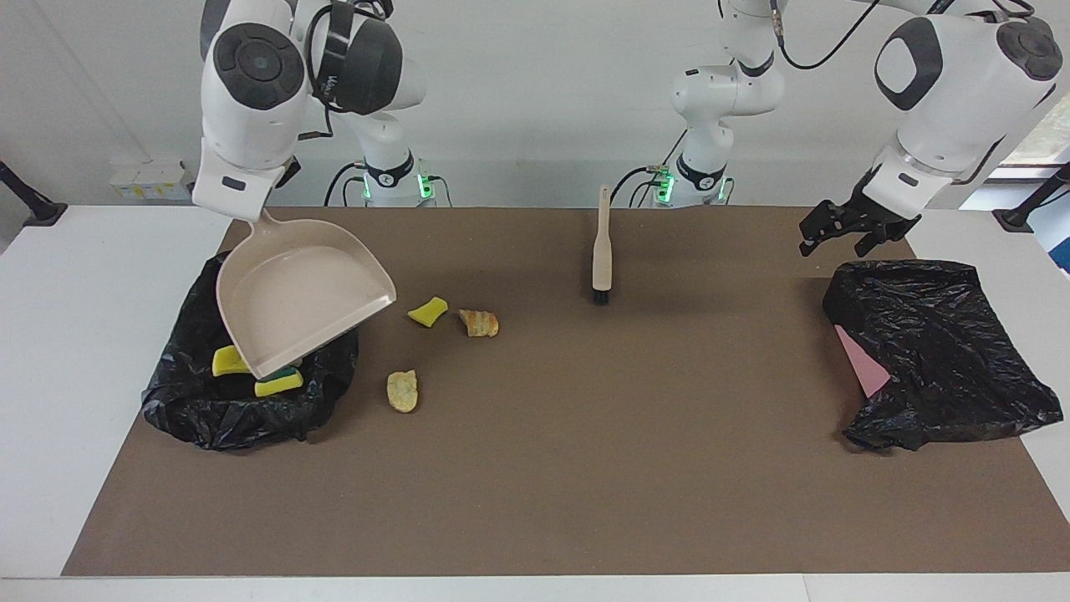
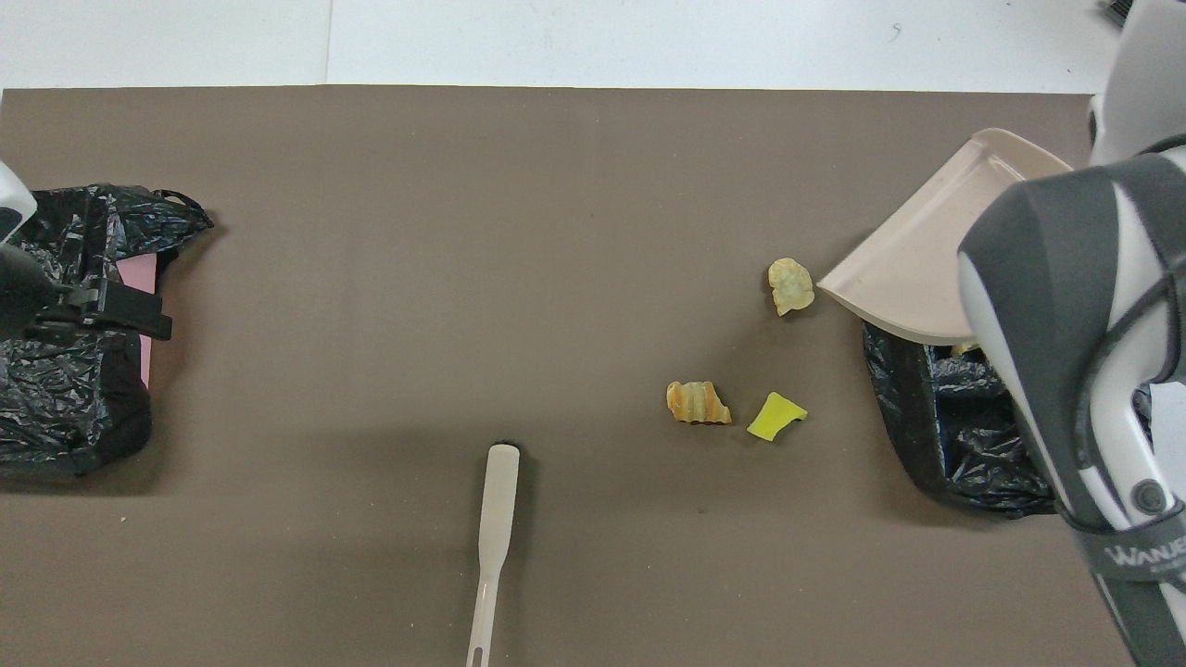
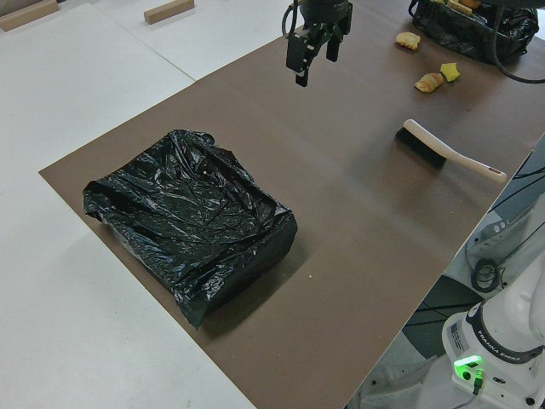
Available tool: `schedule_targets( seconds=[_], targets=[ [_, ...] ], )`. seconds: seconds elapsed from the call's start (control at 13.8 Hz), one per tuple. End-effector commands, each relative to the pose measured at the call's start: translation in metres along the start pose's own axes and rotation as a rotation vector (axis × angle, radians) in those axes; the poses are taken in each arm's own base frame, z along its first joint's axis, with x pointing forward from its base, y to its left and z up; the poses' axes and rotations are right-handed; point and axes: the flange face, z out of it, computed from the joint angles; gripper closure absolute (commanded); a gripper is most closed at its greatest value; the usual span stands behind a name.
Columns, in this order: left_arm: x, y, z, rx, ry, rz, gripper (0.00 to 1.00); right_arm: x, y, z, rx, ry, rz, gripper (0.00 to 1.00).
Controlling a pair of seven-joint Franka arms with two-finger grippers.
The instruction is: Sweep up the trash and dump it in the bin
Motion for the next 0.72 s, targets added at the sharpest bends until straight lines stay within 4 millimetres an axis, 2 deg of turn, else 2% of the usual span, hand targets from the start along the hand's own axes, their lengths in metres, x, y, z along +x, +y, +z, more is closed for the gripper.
schedule_targets(
  seconds=[0.0, 0.29, 0.51, 0.65],
  targets=[
    [-0.014, 0.005, -0.022, 0.022, 0.0, -0.015, 0.0, 0.024, -0.032, -0.013, 0.035, 0.133, 0.114, 1.0],
    [-0.018, 0.008, -0.021, 0.023, -0.006, -0.001, 0.0, 0.087, -0.09, -0.022, 0.075, 0.231, 0.291, 1.0],
    [-0.016, 0.005, -0.027, 0.027, -0.024, -0.003, 0.0, 0.144, -0.132, -0.02, 0.149, 0.307, 0.428, 1.0],
    [-0.008, 0.008, -0.027, 0.066, -0.024, 0.014, 0.0, 0.175, -0.159, -0.015, 0.201, 0.319, 0.524, 1.0]
  ],
)
